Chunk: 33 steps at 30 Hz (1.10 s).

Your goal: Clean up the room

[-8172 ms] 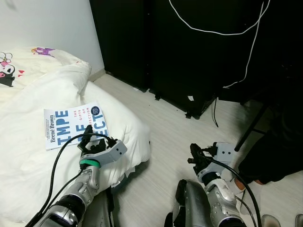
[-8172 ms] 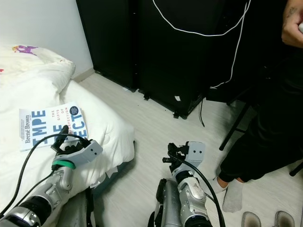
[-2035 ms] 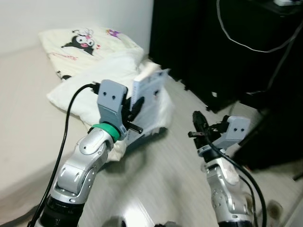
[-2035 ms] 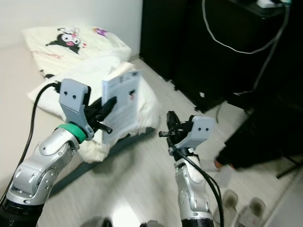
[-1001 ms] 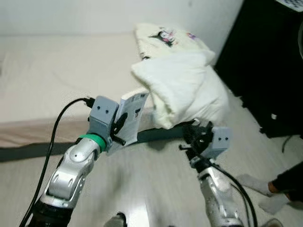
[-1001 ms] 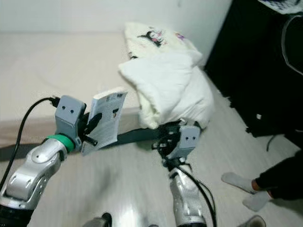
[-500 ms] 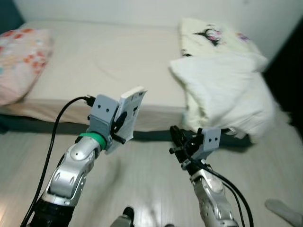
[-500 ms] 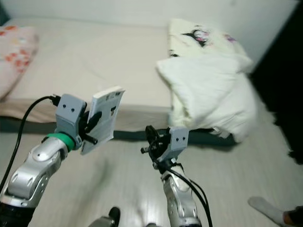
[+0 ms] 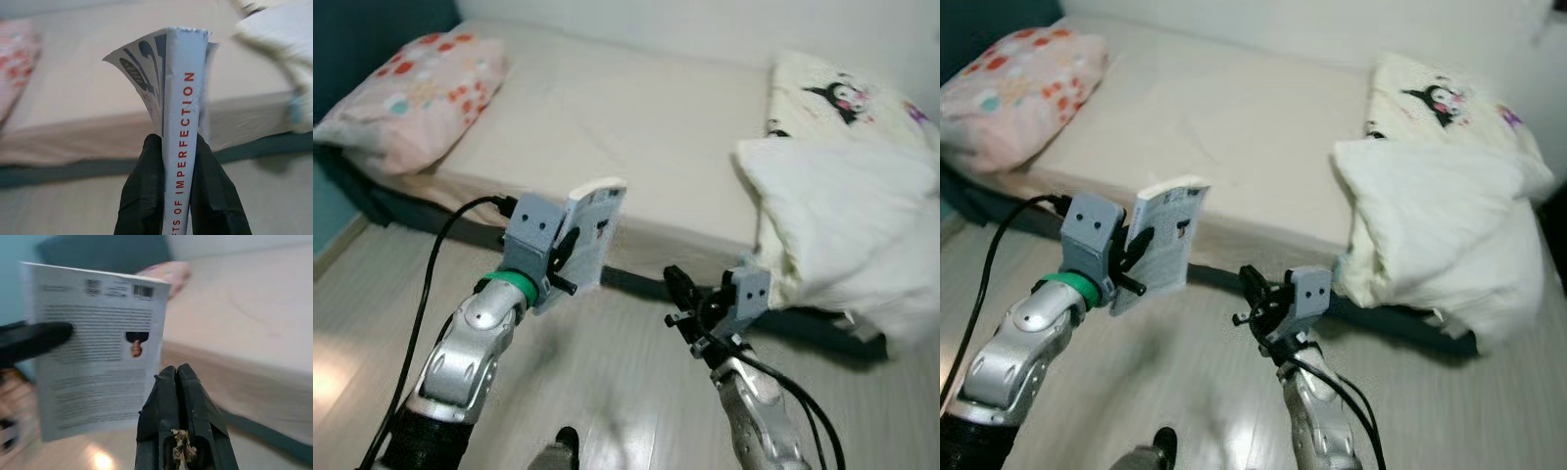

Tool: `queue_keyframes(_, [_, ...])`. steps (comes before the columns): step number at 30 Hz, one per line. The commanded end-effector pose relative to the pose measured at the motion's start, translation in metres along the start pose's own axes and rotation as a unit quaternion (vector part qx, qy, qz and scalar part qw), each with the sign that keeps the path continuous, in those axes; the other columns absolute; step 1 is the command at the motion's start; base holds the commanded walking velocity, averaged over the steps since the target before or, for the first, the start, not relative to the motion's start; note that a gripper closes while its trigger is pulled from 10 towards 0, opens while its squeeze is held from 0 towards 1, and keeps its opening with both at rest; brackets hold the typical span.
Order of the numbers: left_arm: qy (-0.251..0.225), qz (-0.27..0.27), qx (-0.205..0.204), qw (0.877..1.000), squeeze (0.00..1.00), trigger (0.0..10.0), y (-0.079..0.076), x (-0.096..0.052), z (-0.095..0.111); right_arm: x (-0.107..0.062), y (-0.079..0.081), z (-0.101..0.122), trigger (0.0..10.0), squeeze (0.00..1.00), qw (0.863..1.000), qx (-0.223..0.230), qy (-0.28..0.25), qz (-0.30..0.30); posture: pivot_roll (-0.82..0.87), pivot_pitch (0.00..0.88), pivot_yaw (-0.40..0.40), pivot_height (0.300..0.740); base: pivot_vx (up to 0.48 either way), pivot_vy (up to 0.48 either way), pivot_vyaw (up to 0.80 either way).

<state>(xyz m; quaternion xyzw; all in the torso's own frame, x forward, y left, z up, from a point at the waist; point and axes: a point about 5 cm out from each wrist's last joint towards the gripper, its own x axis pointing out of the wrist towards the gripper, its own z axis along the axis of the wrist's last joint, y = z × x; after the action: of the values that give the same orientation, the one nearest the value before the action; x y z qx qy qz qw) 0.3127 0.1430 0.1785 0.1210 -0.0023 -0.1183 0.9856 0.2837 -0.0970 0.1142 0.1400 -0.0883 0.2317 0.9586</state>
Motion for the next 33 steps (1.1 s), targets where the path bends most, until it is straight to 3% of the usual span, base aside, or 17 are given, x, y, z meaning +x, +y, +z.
queue_keyframes(1, [-0.011, 0.009, 0.008, 1.0, 0.0, 10.0, 0.0, 0.0, 0.003, -0.006, -0.003, -0.006, 10.0, 0.0, 1.0, 0.006, 0.014, -0.006, 0.09, 0.101, 0.012, 0.726, 0.334, 0.0, 0.73])
queue_keyframes(4, [-0.01, 0.018, 0.011, 1.0, 0.0, 10.0, 0.001, 0.001, 0.002, -0.007, -0.003, -0.006, 10.0, 0.0, 1.0, 0.006, 0.014, -0.006, 0.09, 0.101, 0.012, 0.726, 0.373, 0.0, 0.73])
queue_keyframes(15, [0.002, 0.041, 0.016, 0.999, 0.0, 10.0, 0.004, 0.004, -0.001, -0.006, -0.009, -0.003, 10.0, 0.0, 0.999, 0.005, 0.011, -0.032, 0.08, 0.108, 0.011, 0.726, 0.451, 0.0, 0.0])
queue_keyframes(26, [0.006, 0.051, 0.017, 0.999, 0.0, 10.0, 0.004, 0.006, -0.003, -0.007, -0.01, -0.002, 10.0, 0.0, 1.0, 0.002, 0.01, -0.025, 0.08, 0.112, 0.009, 0.726, 0.452, 0.0, 0.71])
queue_keyframes(33, [0.023, 0.078, 0.024, 0.996, 0.0, 10.0, 0.009, 0.007, -0.008, -0.008, -0.006, -0.004, 10.0, 0.0, 1.0, 0.012, 0.018, -0.011, 0.08, 0.112, 0.01, 0.726, 0.453, 0.0, 0.11])
